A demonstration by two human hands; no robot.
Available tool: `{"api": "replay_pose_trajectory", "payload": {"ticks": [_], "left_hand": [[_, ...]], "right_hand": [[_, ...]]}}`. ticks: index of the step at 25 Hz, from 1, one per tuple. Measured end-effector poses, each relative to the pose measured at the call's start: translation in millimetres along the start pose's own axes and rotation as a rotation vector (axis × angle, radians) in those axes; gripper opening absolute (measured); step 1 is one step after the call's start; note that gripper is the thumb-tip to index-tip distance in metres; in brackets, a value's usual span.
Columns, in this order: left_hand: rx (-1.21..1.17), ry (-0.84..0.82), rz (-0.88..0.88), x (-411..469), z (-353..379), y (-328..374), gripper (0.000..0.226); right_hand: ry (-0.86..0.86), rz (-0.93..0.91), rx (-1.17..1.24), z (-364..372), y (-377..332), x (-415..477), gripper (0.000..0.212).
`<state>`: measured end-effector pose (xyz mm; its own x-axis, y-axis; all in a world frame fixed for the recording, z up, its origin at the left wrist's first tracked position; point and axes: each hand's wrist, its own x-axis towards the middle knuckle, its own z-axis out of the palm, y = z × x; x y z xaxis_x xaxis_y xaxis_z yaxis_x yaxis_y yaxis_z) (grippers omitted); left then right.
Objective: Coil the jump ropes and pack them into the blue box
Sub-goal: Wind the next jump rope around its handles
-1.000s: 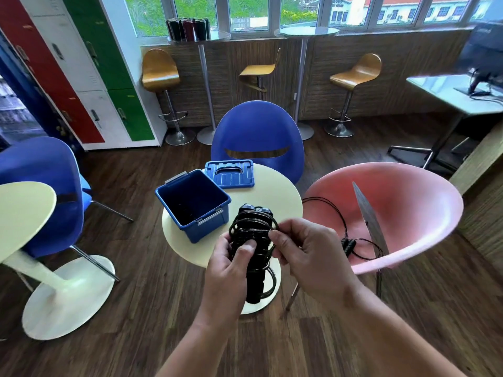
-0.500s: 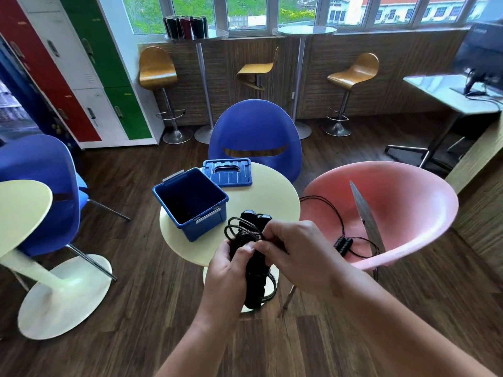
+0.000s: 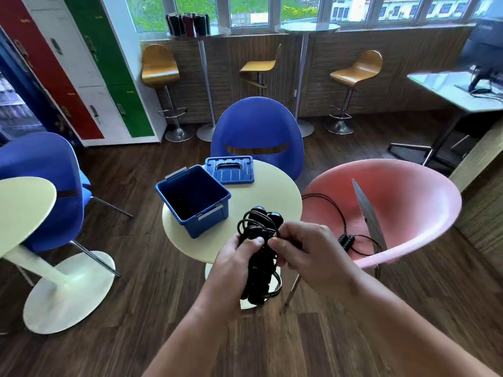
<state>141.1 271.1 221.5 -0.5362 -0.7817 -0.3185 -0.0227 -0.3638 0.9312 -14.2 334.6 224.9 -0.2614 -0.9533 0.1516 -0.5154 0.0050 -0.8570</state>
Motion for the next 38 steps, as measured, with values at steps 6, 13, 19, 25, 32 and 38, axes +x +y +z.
{"api": "replay_pose_trajectory", "payload": {"ticks": [6,13,19,25,32,38], "left_hand": [[-0.071,-0.080,-0.032,-1,4,8,0.023],[-0.051,0.093,-0.027,1,4,19,0.015],[0.146,0.080,0.030,-3,0,15,0.015],[-0.146,0.173,-0.116,2,3,17,0.020],[-0.354,0.028,-0.119,4,3,8,0.051],[-0.351,0.108,0.033,8,0,12,0.030]], "right_hand": [[0.141,0.022,0.127,-5,-6,8,0.030],[0.116,-0.011,0.029,-1,-4,-8,0.024],[0.247,0.000,0.130,-7,-9,-3,0.020],[0.117,-0.042,-0.029,7,-4,-15,0.015],[0.050,-0.050,-0.048,1,0,-8,0.015],[-0.216,0.553,0.667,9,4,-16,0.046]]}}
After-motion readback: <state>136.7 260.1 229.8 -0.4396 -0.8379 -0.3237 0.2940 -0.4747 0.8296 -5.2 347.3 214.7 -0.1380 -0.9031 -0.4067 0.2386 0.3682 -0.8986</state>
